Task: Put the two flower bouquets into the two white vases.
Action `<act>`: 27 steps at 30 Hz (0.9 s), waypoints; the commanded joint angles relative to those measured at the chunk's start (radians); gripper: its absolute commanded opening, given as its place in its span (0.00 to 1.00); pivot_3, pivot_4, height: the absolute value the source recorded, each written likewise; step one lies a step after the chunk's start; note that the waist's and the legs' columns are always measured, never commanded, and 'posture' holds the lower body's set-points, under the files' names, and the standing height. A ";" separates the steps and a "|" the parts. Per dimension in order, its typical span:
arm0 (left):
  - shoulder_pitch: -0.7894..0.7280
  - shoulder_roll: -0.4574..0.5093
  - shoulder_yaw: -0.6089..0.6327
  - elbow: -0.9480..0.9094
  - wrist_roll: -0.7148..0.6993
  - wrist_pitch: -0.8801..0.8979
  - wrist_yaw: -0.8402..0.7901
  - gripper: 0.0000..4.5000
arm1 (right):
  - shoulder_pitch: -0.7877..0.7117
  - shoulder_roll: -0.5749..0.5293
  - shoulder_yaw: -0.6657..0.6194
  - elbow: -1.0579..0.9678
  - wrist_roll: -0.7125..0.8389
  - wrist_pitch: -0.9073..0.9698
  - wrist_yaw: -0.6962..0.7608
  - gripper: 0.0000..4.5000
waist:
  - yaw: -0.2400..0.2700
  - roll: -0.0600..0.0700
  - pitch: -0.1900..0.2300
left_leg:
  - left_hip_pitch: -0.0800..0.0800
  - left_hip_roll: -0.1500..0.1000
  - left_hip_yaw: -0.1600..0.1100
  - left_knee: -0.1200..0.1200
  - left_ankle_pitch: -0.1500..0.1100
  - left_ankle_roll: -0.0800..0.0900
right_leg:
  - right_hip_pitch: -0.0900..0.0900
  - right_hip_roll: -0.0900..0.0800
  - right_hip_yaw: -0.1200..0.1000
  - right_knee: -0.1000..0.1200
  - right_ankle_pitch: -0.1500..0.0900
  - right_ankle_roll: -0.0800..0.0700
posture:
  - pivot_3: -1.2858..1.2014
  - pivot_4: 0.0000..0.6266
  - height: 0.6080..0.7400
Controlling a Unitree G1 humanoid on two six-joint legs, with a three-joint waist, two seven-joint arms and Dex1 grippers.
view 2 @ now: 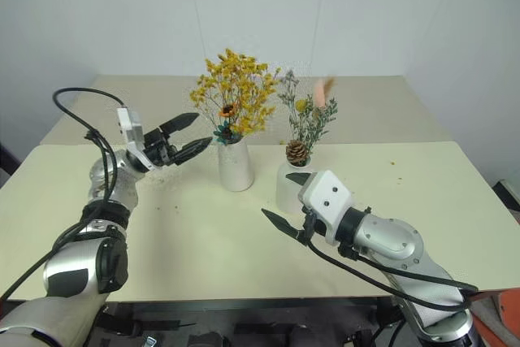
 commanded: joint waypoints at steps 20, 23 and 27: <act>0.735 0.321 0.043 -1.031 -0.243 0.527 0.041 0.99 | 0.299 -0.194 -0.540 -0.009 0.192 -0.006 0.214 1.00 | -0.002 0.000 0.000 | 0.004 0.002 0.002 -0.001 0.000 0.000 | 0.002 0.000 0.001 0.000 -0.001 0.000 | 0.52 0.24 1.00; 0.754 0.329 0.035 -1.063 -0.247 0.539 0.069 0.99 | 0.305 -0.224 -0.581 0.011 0.211 0.000 0.235 1.00 | 0.002 0.000 0.000 | 0.004 0.003 0.002 -0.001 0.000 0.000 | 0.003 0.001 0.001 0.000 -0.004 0.005 | 0.52 0.24 1.00; 0.740 0.330 -0.011 -1.069 -0.237 0.530 0.063 0.99 | 0.308 -0.254 -0.631 0.042 0.229 0.000 0.265 1.00 | 0.004 0.000 0.000 | 0.005 0.003 0.003 -0.001 0.000 0.000 | 0.003 0.001 0.001 0.001 -0.005 0.006 | 0.52 0.24 1.00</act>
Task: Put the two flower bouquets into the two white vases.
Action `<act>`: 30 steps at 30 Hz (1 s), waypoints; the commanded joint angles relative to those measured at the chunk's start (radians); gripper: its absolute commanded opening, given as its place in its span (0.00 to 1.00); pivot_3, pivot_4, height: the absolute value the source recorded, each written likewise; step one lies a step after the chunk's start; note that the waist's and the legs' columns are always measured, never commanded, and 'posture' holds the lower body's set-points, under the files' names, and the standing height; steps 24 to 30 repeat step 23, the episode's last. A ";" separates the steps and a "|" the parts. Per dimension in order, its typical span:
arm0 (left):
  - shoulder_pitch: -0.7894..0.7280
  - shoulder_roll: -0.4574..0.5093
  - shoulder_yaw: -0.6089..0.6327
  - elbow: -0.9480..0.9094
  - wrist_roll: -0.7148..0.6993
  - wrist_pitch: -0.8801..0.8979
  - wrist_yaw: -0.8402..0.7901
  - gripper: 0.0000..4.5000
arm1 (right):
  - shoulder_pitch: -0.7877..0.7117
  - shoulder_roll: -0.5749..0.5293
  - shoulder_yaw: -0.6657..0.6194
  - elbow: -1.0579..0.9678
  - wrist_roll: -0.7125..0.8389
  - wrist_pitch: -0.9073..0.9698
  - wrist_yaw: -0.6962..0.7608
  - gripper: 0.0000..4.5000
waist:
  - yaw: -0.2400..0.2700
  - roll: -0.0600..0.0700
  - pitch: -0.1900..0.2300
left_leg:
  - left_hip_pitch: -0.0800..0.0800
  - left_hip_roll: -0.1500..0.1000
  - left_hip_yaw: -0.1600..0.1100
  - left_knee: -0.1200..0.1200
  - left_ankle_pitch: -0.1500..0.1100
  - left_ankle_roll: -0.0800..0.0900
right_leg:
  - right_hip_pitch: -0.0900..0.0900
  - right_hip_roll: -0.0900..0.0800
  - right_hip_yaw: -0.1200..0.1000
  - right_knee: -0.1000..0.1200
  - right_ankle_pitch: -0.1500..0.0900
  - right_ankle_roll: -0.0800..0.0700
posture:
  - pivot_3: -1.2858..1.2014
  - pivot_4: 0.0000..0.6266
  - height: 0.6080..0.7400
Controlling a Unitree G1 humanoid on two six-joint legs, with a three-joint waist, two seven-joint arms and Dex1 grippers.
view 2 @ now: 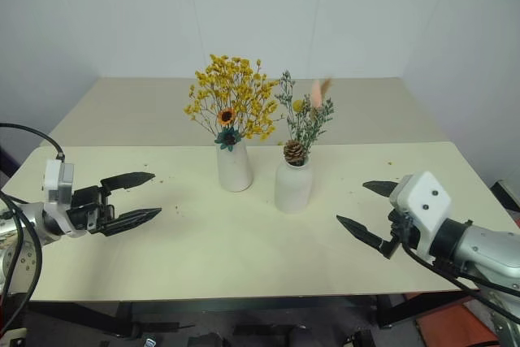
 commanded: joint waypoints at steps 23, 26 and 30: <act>-0.136 0.012 -0.116 0.068 0.019 -0.044 -0.047 0.99 | 0.061 -0.026 -0.140 0.005 0.022 -0.009 -0.003 1.00 | 0.003 0.000 0.000 | -0.001 0.000 0.000 0.000 0.000 0.000 | 0.000 0.000 0.000 0.000 0.000 0.000 | 0.52 0.24 1.00; -0.136 0.012 -0.116 0.068 0.019 -0.044 -0.047 0.99 | 0.061 -0.026 -0.140 0.005 0.022 -0.009 -0.003 1.00 | 0.003 0.000 0.000 | -0.001 0.000 0.000 0.000 0.000 0.000 | 0.000 0.000 0.000 0.000 0.000 0.000 | 0.52 0.24 1.00; -0.136 0.012 -0.116 0.068 0.019 -0.044 -0.047 0.99 | 0.061 -0.026 -0.140 0.005 0.022 -0.009 -0.003 1.00 | 0.003 0.000 0.000 | -0.001 0.000 0.000 0.000 0.000 0.000 | 0.000 0.000 0.000 0.000 0.000 0.000 | 0.52 0.24 1.00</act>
